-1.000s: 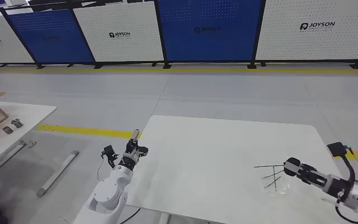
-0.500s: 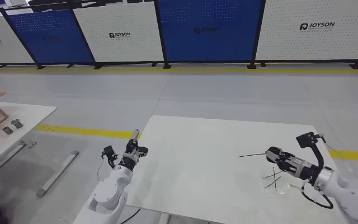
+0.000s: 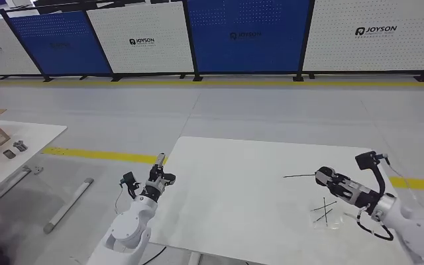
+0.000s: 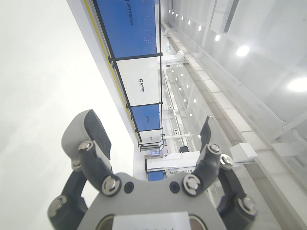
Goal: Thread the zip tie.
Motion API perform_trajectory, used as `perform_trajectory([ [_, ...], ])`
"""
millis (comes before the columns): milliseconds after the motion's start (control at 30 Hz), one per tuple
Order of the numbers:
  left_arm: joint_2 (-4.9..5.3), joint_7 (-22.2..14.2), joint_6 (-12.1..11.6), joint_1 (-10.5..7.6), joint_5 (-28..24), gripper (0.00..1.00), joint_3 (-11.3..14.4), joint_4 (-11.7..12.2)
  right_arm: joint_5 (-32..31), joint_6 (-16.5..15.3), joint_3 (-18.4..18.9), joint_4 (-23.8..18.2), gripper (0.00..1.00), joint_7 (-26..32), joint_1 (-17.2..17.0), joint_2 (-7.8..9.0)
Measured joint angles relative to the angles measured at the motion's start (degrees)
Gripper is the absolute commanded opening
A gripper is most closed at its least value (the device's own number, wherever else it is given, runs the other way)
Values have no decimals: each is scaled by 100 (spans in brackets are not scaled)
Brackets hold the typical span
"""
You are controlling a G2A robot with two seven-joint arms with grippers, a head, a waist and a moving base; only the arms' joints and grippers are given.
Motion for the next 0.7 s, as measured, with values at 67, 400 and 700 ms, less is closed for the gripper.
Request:
perform_trajectory([
  [67, 0, 0, 0, 0, 0, 100, 0, 0, 87, 0, -69, -26, 0, 17, 134, 12],
  [400, 0, 0, 0, 0, 0, 100, 0, 0, -100, 0, -927, 140, 0, 178, 878, 151],
  [700, 0, 0, 0, 0, 0, 100, 0, 0, -60, 0, -946, 188, 0, 185, 902, 152],
])
